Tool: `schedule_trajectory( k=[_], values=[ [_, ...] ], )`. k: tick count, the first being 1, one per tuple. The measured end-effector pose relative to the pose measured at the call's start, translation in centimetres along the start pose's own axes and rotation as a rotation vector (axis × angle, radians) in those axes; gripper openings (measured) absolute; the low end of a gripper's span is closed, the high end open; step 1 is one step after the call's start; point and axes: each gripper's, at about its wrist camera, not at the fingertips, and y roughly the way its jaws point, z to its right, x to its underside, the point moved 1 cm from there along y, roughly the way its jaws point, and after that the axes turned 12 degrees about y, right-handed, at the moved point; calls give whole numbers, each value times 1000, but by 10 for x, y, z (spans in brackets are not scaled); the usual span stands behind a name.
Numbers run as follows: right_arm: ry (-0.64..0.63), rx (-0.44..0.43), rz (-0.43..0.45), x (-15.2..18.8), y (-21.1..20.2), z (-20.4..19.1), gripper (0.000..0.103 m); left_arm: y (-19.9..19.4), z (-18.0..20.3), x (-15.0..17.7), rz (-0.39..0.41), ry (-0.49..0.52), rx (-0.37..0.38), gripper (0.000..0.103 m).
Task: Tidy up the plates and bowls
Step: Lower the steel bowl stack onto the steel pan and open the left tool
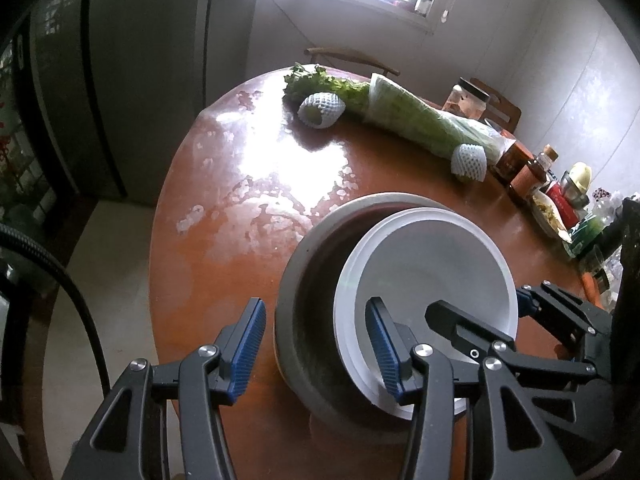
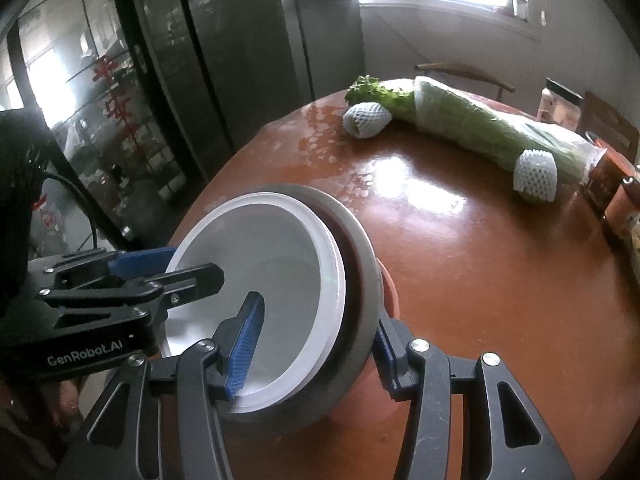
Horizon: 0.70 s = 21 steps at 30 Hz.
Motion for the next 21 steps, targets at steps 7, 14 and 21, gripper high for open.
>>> schedule_trajectory(
  k=[7,14,21],
  values=[
    [-1,4,4,1,-2,-1,53,-3,-2,2,13,-5,-8,52],
    [-11,19,9,2,-4,-4,54,-9,-4,3,25,-11,-15,52],
    [-6,32,19,2,-8,-1,57,-12,-1,3,24,1,-16,52]
  ],
)
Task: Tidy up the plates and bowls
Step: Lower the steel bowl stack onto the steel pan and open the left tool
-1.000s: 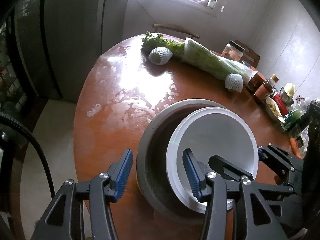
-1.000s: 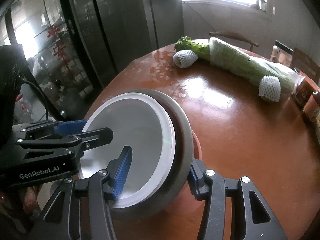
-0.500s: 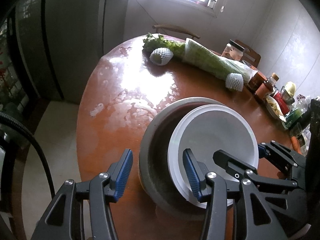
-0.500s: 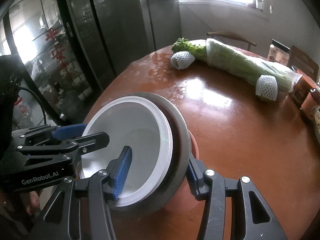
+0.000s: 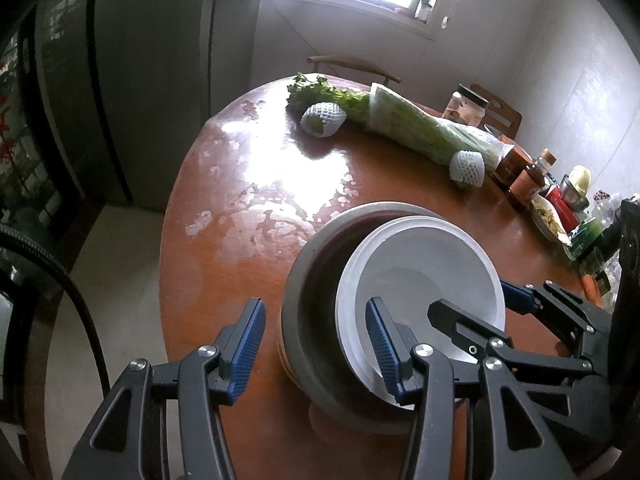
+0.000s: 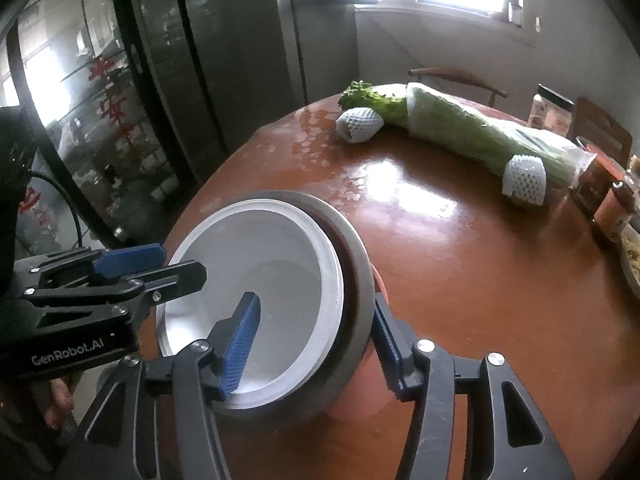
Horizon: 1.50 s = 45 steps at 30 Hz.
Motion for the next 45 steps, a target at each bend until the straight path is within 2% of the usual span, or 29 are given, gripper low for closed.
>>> schedule_trajectory(
  k=[27,45],
  values=[
    [-17,18,59,-1,-17,-4,67,-14,5,2,46,11,-16,53],
    [-2,33,142,8,-49,0,73,-41,19,10,90,38,-50,53]
  ],
)
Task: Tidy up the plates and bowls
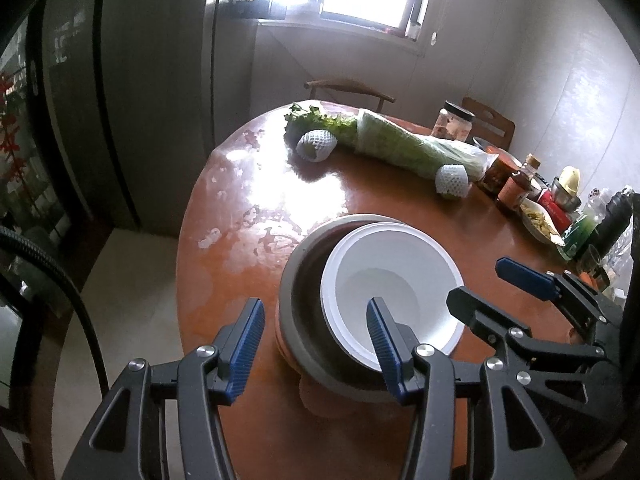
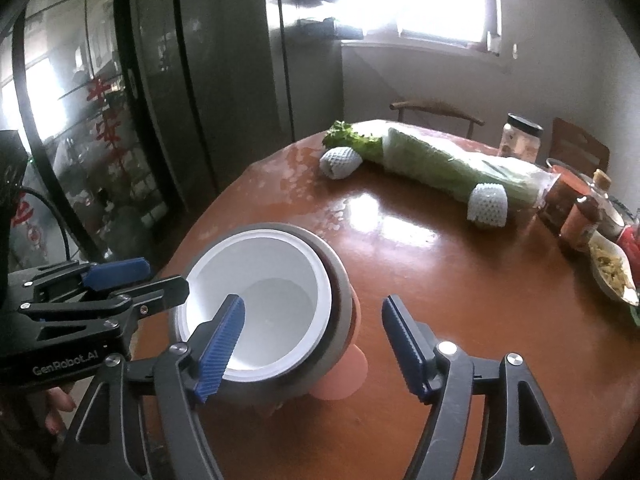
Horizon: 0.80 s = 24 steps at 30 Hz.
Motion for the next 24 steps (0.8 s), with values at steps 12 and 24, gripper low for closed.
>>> schedule_trajectory(
  k=[12,24],
  values=[
    [8,9,43,24,-28,7,73,-19,22,24,17,28,-24,54],
    [-8,25,53,54,-47,10,74,-31,36,51,28,39,-56,57]
  ],
)
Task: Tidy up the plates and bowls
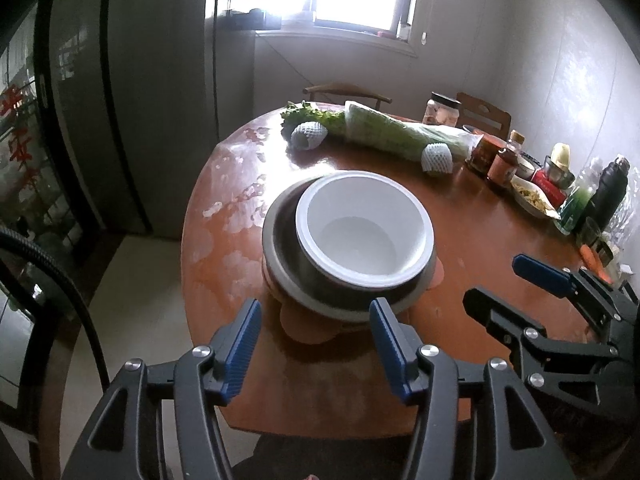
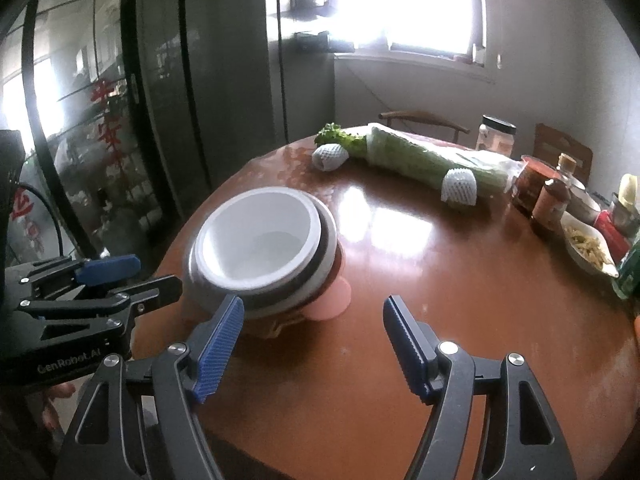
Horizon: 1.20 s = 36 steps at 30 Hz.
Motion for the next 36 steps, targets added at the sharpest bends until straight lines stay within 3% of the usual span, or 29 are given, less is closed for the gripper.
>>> schedule_trajectory(
  k=[18,36],
  values=[
    [48,34,-5,38,-23,7,74,-9,20,22,-7,17,17,58],
    [52,46,-2,52,-38,10,74,-22,31,27,9,41,14,58]
  ],
)
